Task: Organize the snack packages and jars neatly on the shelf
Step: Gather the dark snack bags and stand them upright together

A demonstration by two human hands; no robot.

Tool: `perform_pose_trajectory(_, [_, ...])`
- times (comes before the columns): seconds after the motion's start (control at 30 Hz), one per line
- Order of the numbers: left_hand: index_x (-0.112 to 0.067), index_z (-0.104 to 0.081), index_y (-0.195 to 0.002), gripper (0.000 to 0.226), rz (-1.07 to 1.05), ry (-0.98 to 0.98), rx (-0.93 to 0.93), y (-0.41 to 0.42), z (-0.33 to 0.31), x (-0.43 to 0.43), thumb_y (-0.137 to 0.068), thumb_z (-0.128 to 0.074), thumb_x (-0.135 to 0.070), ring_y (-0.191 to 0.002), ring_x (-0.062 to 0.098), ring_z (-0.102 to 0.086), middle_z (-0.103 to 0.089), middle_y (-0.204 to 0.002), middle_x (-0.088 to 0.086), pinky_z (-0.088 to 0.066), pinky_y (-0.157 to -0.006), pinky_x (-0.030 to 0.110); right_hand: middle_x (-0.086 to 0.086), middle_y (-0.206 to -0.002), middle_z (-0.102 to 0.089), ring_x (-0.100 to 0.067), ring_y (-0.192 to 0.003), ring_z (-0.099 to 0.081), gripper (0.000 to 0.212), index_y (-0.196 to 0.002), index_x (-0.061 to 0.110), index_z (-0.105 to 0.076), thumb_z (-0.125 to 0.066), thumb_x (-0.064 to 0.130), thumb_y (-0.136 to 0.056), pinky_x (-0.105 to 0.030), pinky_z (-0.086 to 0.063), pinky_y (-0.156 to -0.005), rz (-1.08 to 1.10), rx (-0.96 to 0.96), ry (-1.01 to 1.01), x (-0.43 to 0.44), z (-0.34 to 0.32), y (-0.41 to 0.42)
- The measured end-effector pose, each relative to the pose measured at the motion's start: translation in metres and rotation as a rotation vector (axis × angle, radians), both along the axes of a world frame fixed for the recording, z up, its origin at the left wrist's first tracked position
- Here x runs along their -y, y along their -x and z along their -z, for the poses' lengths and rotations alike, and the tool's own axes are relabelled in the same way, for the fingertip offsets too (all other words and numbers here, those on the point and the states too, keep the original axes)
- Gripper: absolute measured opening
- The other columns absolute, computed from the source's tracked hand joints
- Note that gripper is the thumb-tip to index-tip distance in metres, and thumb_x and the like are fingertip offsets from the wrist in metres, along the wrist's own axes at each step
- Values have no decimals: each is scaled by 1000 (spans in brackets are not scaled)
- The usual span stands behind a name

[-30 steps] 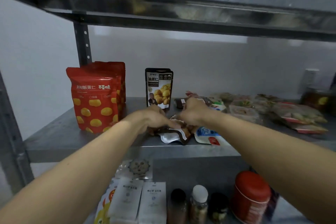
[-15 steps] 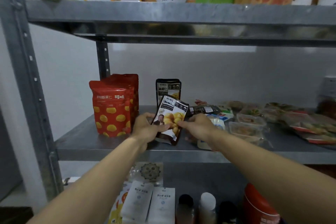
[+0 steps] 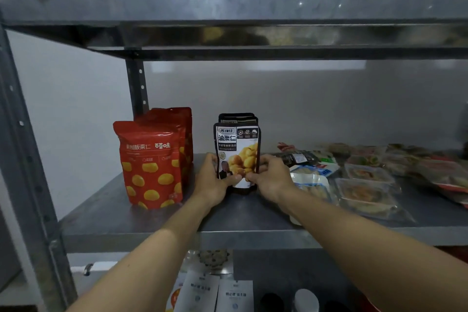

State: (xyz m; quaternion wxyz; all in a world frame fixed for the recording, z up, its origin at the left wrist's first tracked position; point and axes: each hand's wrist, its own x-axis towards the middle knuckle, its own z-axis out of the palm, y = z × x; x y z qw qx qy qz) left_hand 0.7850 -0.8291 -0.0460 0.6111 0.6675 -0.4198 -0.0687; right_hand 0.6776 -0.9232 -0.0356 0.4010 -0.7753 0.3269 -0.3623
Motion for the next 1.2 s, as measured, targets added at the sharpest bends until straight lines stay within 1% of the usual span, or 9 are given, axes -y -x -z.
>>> perform_pose_trajectory(0.17, [-9,-44,-101,40,30,-7,39,-20,1,15,-78,-75,0,-74,-1,-52,-54,-84,-12,-41,-55,2,-6,-97,-67,-18,-93,-62,27,-109,9,-60,-71,7,-84,-27,-48,-83,-3,-11,34,11,1,-18])
perform_pose_trajectory(0.4, [-16,-47,-103,41,53,-14,45,-32,6,25,-78,-77,-5,-82,-3,-55,-60,-91,-13,-43,-67,13,-11,-101,-66,-22,-96,-62,26,-108,11,-57,-69,9,-86,-29,-48,-84,-8,-43,56,17,1,-21])
perform_pose_trajectory(0.63, [-18,-50,-110,44,96,-29,46,-32,9,25,-77,-78,-9,-87,-1,-59,-64,-97,-11,-47,-74,16,10,-76,-46,-10,-79,-50,24,-100,17,-48,-66,9,-89,-16,-37,-63,-26,-97,109,17,-3,-11])
perform_pose_trajectory(0.73, [-18,-52,-111,46,109,-38,44,-33,10,26,-75,-80,-10,-93,8,-64,-68,-101,-6,-52,-83,25,12,-74,-43,-2,-68,-43,24,-99,17,-46,-66,8,-89,-9,-32,-57,-29,-100,120,16,-4,-5])
perform_pose_trajectory(0.87, [-19,-53,-111,47,105,-41,36,-32,11,26,-74,-80,-9,-94,10,-64,-68,-102,-5,-52,-86,28,12,-74,-42,1,-65,-41,24,-99,16,-45,-65,7,-89,-10,-33,-58,-27,-101,125,16,-4,-4])
perform_pose_trajectory(0.97, [-19,-54,-111,47,97,-46,39,-31,11,25,-74,-81,-10,-94,9,-64,-68,-102,-6,-52,-85,27,12,-74,-42,0,-66,-41,24,-99,16,-45,-65,8,-90,-18,-36,-63,-16,-105,123,17,-2,-5])
perform_pose_trajectory(1.07, [-18,-54,-111,48,91,-52,35,-31,11,24,-73,-81,-9,-94,9,-64,-68,-104,-4,-51,-84,26,11,-75,-43,-6,-71,-45,23,-100,15,-46,-65,10,-90,-17,-36,-61,-7,-105,121,18,-1,-6])
perform_pose_trajectory(1.13, [-18,-53,-110,49,74,-68,42,-30,11,23,-71,-82,-10,-95,12,-64,-68,-105,-3,-51,-85,27,10,-77,-48,-13,-83,-51,23,-106,14,-51,-66,11,-90,-20,-40,-70,-1,-115,120,17,0,-5])
perform_pose_trajectory(1.2, [-18,-53,-112,49,52,-92,50,-29,9,22,-72,-82,-14,-97,14,-64,-68,-108,-1,-50,-84,27,4,-91,-60,-17,-97,-57,35,-119,12,-54,-68,15,-87,-28,-46,-85,1,-133,95,14,-2,-2])
